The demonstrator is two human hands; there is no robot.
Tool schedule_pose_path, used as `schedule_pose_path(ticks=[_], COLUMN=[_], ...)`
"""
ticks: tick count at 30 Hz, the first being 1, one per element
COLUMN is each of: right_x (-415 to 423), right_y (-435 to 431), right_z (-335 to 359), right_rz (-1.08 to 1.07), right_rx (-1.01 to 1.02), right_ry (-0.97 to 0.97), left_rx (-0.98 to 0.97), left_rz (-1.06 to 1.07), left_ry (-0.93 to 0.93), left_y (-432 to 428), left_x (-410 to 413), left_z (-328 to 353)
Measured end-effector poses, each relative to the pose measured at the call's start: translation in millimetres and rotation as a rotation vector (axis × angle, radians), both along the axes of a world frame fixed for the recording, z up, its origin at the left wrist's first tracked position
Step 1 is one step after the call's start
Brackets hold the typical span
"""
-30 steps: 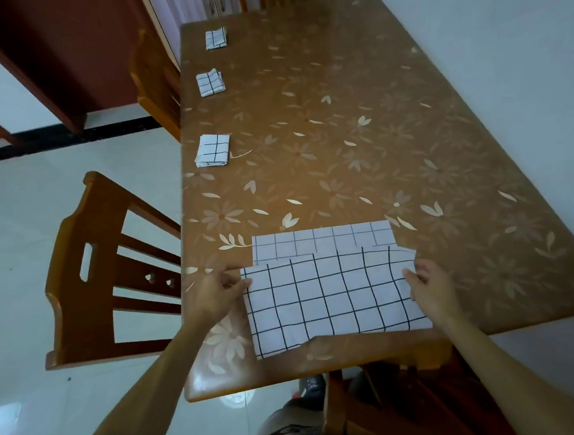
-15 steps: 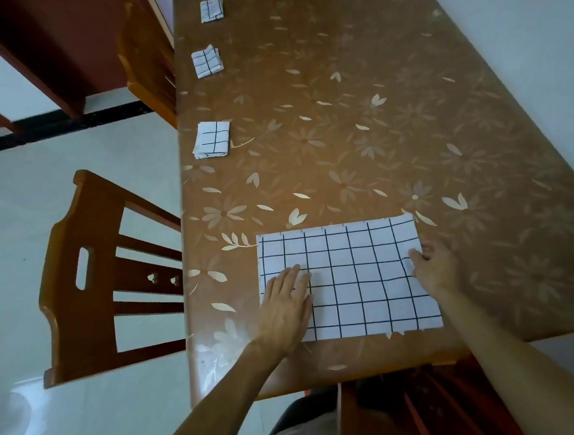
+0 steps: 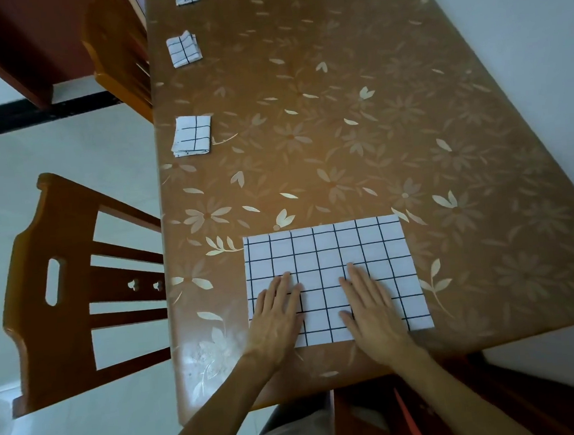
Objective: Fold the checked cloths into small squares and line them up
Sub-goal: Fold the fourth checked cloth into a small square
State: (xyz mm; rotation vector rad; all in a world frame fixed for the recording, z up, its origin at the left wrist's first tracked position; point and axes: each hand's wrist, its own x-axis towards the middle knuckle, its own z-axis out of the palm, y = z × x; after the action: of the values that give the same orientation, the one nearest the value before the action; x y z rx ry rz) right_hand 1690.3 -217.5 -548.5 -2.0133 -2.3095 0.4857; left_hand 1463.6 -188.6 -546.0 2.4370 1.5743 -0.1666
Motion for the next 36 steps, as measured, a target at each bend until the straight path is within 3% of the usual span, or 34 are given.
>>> schedule_pose_path(ticks=[8, 12, 16, 25, 29, 36], right_x=[-17.3, -18.9, -14.7, 38.7, 67.2, 54.0], right_y=[-16.3, -16.9, -17.8, -26.5, -28.8, -22.6], right_z=[-13.1, -12.0, -12.2, -12.3, -7.2, 4.8], right_rz=[0.13, 0.125, 0.125, -0.089, -0.088, -0.112], right_rx=[-0.093, -0.116, -0.09, -0.062, -0.088, -0.098], right_ry=[-0.129, -0.123, -0.089, -0.113, -0.156, -0.138], left_rx=[0.029, 0.006, -0.026, -0.035, -0.041, -0.054], left_rz=[0.041, -0.086, -0.055, 0.063, 0.07, 0.101], left_ry=[-0.011, -0.068, -0.017, 0.064, 0.08, -0.053], left_y=[-15.2, -30.9, -33.7, -33.0, -33.6, -29.2], left_x=[0.5, 22.2, 21.9, -34.4, -35.2, -33.8], left_z=[-6.5, -12.2, -18.0, -14.5, -10.5, 0.1])
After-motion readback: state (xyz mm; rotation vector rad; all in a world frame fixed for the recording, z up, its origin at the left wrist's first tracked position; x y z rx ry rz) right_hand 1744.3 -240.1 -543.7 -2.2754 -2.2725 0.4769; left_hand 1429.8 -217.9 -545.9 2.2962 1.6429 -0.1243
